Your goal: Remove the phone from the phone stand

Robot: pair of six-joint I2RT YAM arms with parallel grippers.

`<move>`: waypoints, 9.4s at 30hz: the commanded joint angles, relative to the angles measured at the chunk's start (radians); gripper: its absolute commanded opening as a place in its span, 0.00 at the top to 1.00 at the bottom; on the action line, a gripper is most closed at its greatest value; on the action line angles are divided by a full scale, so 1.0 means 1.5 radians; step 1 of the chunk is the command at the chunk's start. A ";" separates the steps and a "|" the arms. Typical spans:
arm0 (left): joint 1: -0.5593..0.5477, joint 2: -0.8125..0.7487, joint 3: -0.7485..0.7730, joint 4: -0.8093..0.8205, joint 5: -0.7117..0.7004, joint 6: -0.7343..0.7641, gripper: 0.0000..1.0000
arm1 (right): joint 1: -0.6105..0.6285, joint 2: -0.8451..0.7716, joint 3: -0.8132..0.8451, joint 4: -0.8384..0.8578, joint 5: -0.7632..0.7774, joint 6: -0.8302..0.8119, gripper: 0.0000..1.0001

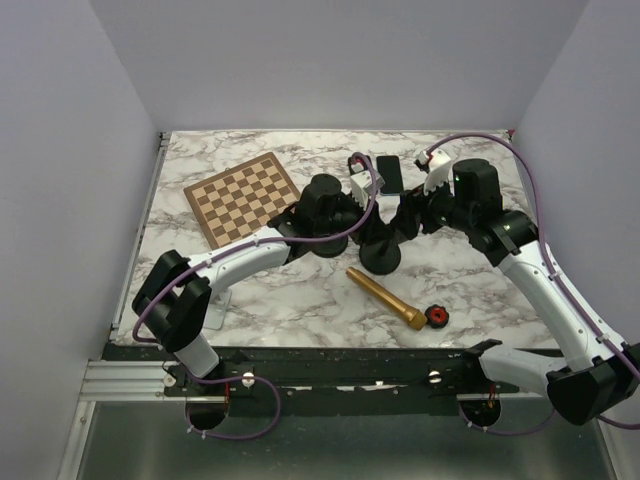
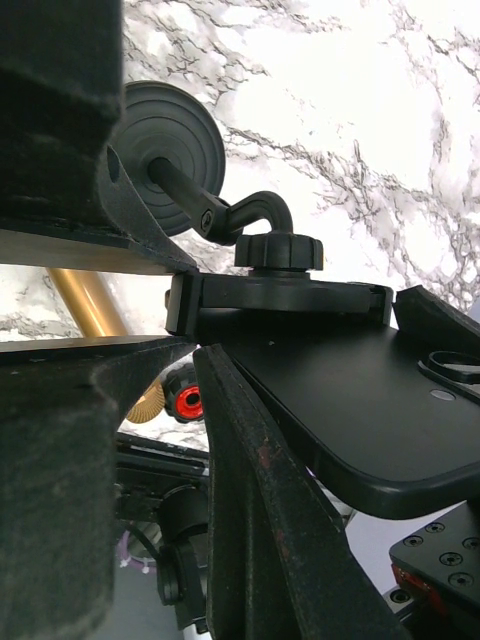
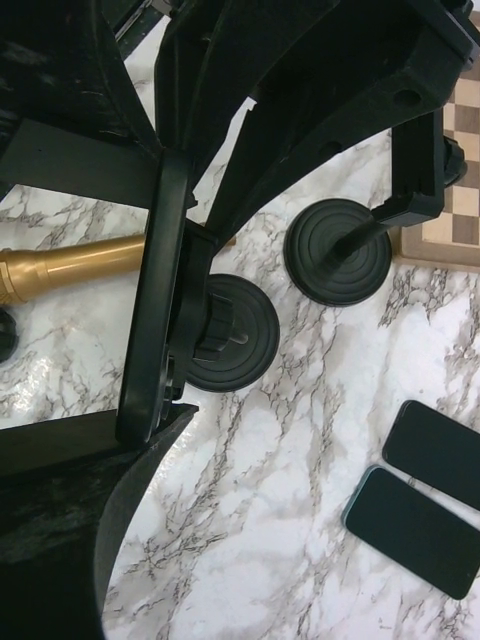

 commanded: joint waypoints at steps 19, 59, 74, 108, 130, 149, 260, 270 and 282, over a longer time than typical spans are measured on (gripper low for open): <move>0.031 0.075 0.052 -0.079 0.090 0.128 1.00 | 0.025 0.044 0.063 0.070 -0.261 0.057 0.99; 0.051 -0.015 -0.073 0.000 -0.023 -0.007 1.00 | 0.025 0.017 0.027 0.099 0.072 -0.016 0.99; 0.069 -0.111 -0.205 0.104 -0.091 -0.033 1.00 | -0.001 0.027 0.066 0.059 0.150 0.005 0.99; 0.040 -0.058 -0.196 0.207 -0.101 -0.179 1.00 | 0.095 0.085 0.066 0.040 0.324 0.259 0.00; 0.030 -0.053 -0.179 0.180 -0.114 -0.178 1.00 | 0.237 0.156 0.118 0.045 0.532 0.269 0.04; 0.030 -0.074 -0.178 0.149 -0.116 -0.177 0.97 | 0.241 0.108 0.021 0.143 0.531 0.214 0.85; 0.123 -0.413 0.026 -0.365 -0.358 0.170 0.10 | -0.103 1.016 0.772 0.030 0.526 -0.007 0.53; 0.129 -0.406 0.027 -0.366 -0.355 0.167 0.10 | -0.103 0.994 0.787 0.008 0.474 0.010 0.32; 0.145 -0.389 0.029 -0.366 -0.345 0.157 0.10 | -0.104 0.858 0.764 -0.013 0.470 0.056 0.15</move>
